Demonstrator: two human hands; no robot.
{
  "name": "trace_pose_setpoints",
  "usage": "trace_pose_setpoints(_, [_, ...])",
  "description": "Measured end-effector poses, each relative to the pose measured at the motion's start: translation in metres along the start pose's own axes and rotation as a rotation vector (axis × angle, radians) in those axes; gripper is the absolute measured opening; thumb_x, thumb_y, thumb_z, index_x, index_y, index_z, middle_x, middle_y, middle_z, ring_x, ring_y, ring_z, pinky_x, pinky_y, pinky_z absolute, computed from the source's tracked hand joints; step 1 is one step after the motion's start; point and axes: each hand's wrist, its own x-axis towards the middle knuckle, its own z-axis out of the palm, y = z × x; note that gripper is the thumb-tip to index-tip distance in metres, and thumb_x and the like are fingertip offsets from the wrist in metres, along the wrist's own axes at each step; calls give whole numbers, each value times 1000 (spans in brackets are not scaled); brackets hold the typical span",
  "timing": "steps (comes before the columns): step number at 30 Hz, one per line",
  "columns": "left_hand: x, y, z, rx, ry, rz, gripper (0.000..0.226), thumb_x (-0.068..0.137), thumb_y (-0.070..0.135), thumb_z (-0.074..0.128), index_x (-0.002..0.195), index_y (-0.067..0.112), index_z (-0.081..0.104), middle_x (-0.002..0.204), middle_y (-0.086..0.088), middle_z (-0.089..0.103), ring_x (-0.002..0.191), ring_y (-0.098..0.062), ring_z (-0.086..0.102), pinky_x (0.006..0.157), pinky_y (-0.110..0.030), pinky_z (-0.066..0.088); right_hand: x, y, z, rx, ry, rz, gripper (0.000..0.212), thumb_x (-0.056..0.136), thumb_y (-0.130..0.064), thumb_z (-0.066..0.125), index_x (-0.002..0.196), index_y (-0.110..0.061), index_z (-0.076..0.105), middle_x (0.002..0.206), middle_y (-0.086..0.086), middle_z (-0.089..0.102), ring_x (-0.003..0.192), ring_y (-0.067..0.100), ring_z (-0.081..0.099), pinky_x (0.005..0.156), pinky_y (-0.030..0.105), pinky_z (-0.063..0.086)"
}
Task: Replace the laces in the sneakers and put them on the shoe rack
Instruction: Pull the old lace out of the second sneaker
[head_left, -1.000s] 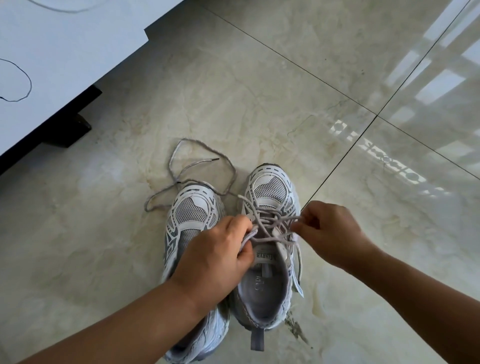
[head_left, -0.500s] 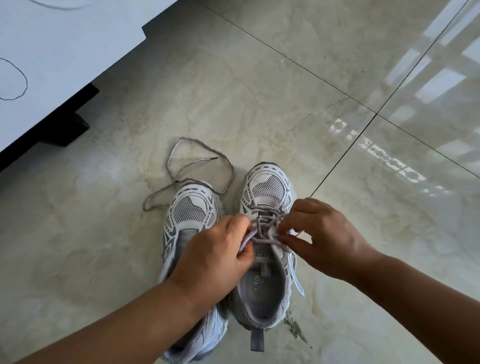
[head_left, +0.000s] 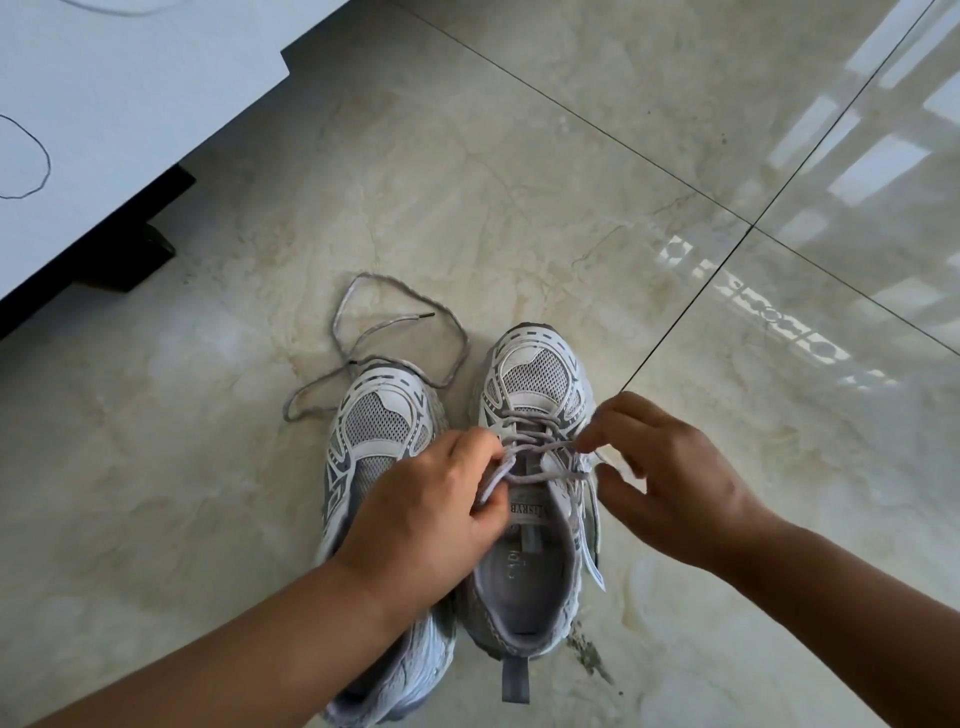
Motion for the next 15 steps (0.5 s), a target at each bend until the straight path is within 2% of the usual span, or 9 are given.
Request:
trace_pose_setpoints(3, [-1, 0, -3, -4, -19, -12, 32, 75, 50, 50, 92, 24, 61, 80, 8, 65, 61, -13, 63, 50, -25, 51, 3, -20, 4, 140, 54, -29, 19, 77, -35, 55, 77, -17, 64, 73, -11, 55, 60, -6, 47, 55, 6, 32])
trace_pose_setpoints(5, [0, 1, -6, -39, -6, -34, 38, 80, 55, 49, 91, 23, 66, 80, 10, 64, 64, -10, 61, 53, -24, 50, 0, -30, 6, 60, 54, 52, 26, 73, -50, 53, 71, -24, 53, 62, -14, 46, 51, 3, 43, 49, 11, 29])
trace_pose_setpoints(8, [7, 1, -5, -79, 21, -93, 36, 82, 51, 45, 79, 23, 67, 71, 10, 60, 62, -7, 57, 54, -26, 48, -11, -34, 14, -144, 16, 146, 31, 66, -61, 44, 69, -32, 34, 54, -16, 33, 44, 3, 33, 45, 16, 18])
trace_pose_setpoints(11, [18, 7, -3, -103, 17, -196, 19, 76, 42, 61, 68, 26, 66, 66, 11, 59, 61, -6, 57, 57, -25, 48, -17, -33, 19, -180, 13, 152, 27, 65, -54, 46, 63, -33, 29, 50, -16, 27, 39, 6, 30, 43, 13, 14])
trace_pose_setpoints(13, [25, 11, -3, -201, -48, -314, 12, 72, 33, 73, 64, 27, 67, 63, 12, 62, 60, -2, 57, 60, -22, 48, -18, -32, 20, -148, 26, 151, 25, 65, -49, 49, 63, -32, 30, 50, -13, 32, 40, 9, 35, 40, 14, 19])
trace_pose_setpoints(15, [33, 9, -2, -290, -138, -442, 12, 70, 28, 77, 63, 24, 68, 55, 14, 62, 52, 2, 54, 54, -14, 43, -17, -31, 19, -120, 49, 152, 28, 66, -43, 56, 62, -32, 31, 51, -11, 37, 42, 13, 40, 39, 19, 26])
